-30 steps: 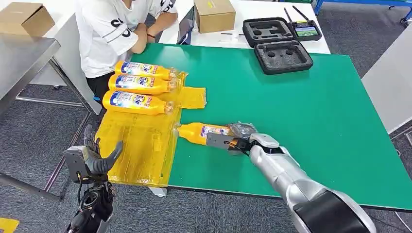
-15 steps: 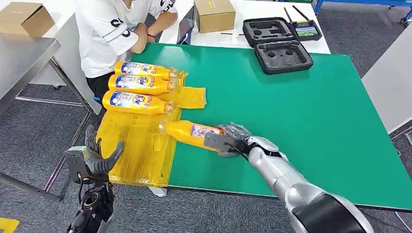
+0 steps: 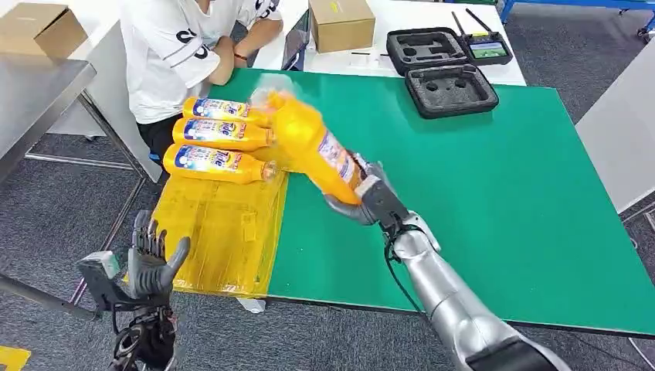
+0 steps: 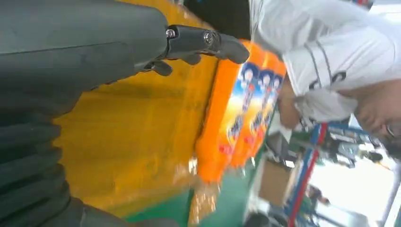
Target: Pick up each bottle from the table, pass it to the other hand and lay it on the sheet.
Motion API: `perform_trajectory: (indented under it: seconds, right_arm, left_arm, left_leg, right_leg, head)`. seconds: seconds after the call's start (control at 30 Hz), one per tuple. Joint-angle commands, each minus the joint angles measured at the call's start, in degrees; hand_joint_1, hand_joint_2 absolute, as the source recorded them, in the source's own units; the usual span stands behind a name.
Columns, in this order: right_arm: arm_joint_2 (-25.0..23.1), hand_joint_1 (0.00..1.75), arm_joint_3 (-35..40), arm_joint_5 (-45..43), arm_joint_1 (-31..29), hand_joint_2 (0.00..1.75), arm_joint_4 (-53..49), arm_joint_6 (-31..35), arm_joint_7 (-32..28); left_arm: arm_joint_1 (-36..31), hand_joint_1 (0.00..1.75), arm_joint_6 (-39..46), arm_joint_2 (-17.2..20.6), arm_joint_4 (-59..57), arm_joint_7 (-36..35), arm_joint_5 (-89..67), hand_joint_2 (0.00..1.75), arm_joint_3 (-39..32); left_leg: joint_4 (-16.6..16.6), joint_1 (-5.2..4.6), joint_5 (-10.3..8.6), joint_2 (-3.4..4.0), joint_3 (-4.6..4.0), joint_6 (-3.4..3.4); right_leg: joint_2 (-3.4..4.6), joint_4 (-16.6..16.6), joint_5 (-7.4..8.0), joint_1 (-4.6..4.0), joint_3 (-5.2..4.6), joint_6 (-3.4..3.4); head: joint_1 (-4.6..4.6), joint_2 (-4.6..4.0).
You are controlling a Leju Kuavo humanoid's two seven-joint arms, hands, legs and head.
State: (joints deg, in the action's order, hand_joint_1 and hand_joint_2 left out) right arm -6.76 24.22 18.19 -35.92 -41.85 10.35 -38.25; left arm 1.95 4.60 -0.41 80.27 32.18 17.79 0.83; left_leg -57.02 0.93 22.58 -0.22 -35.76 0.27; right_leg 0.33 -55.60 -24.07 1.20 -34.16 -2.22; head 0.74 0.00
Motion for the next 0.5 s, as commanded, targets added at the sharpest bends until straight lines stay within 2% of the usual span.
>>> perform_trajectory:
  seconds: [0.03, 0.1, 0.13, 0.17, 0.3, 0.33, 0.37, 0.4, 0.5]
  right_arm:
    - [-1.0, 1.75, -0.7, -4.0, 6.9, 1.75, -4.2, 2.0, -1.8]
    - [-2.5, 1.75, 1.3, -5.3, 7.9, 1.75, -2.7, 0.3, -1.8]
    - [-2.9, 1.75, 1.7, -5.0, 8.3, 1.75, -2.7, 0.9, -1.8]
    - [-3.5, 1.75, 2.9, -5.2, 8.6, 1.75, -1.7, 0.0, -1.8]
    - [-7.4, 1.75, 9.0, -3.8, 10.6, 1.75, 1.3, 0.7, -1.8]
    - [-7.7, 1.75, 9.2, -3.6, 10.8, 1.75, 1.3, 1.0, -1.8]
    - [-7.9, 1.75, 9.4, -3.5, 11.0, 1.75, 1.4, 1.4, -1.8]
    - [-7.8, 1.75, 11.1, -1.6, 10.6, 1.75, 2.4, 2.2, -1.8]
    - [-8.5, 1.75, 11.2, -1.5, 11.2, 1.75, 3.0, 1.6, -1.8]
  left_arm:
    - [4.3, 0.0, -6.5, -0.1, 8.1, -4.2, -0.5, 1.75, 9.4]
    - [3.3, 0.0, -8.1, 0.3, 7.4, -4.9, -1.3, 1.75, 13.2]
    - [3.1, 0.0, -8.1, -0.1, 7.3, -4.9, -1.3, 1.75, 13.7]
    - [2.3, 0.0, -8.5, 0.3, 7.0, -4.9, -2.1, 1.75, 15.2]
    - [-4.1, 0.0, -8.5, 0.3, 1.4, -5.8, -2.8, 1.75, 20.9]
    - [-4.3, 0.0, -8.5, 0.2, 1.1, -5.8, -2.8, 1.75, 21.0]
    - [-4.6, 0.0, -8.4, 0.2, 0.6, -5.8, -2.7, 1.75, 21.1]
    - [-5.2, 0.0, -8.6, 0.3, -0.2, -5.8, -2.4, 1.75, 21.7]
    - [-6.3, 0.0, -9.0, 0.1, -1.6, -5.9, -2.1, 1.75, 22.4]
  left_leg:
    - [0.0, 0.03, 0.1, -0.06, 0.16, 0.01]
    - [0.0, 0.07, 0.27, -0.04, 0.42, 0.03]
    - [0.0, 0.0, 0.08, -0.08, 0.16, -0.01]
    - [0.0, 0.03, 0.15, -0.08, 0.24, 0.0]
    - [0.0, 0.04, 0.09, -0.1, 0.19, -0.03]
    - [0.1, 0.02, 0.06, -0.12, 0.17, -0.03]
    - [0.0, 0.1, 0.24, -0.16, 0.48, -0.02]
    - [0.1, 0.04, 0.08, -0.11, 0.24, -0.03]
    - [0.1, 0.06, 0.11, -0.04, 0.28, -0.01]
  right_leg:
    - [-0.09, 0.1, -0.08, -0.05, 0.21, 0.06]
    - [-0.1, 0.0, -0.22, -0.11, 0.49, 0.15]
    - [-0.11, 0.1, -0.08, -0.02, 0.2, 0.07]
    - [-0.12, 0.0, -0.13, -0.06, 0.3, 0.11]
    - [-0.13, 0.0, -0.09, -0.07, 0.23, 0.1]
    - [-0.14, 0.0, -0.07, -0.04, 0.17, 0.09]
    - [-0.23, 0.0, -0.25, -0.14, 0.53, 0.22]
    - [-0.13, 0.1, -0.09, -0.06, 0.26, 0.1]
    - [-0.07, 0.1, -0.09, -0.07, 0.28, 0.09]
  head:
    - [0.0, 0.0]
    - [0.0, 0.0]
    - [0.02, 0.0]
    - [-0.02, 0.0]
    - [0.0, 0.0]
    - [0.02, 0.0]
    - [0.0, 0.0]
    - [0.0, 0.0]
    - [0.02, 0.0]
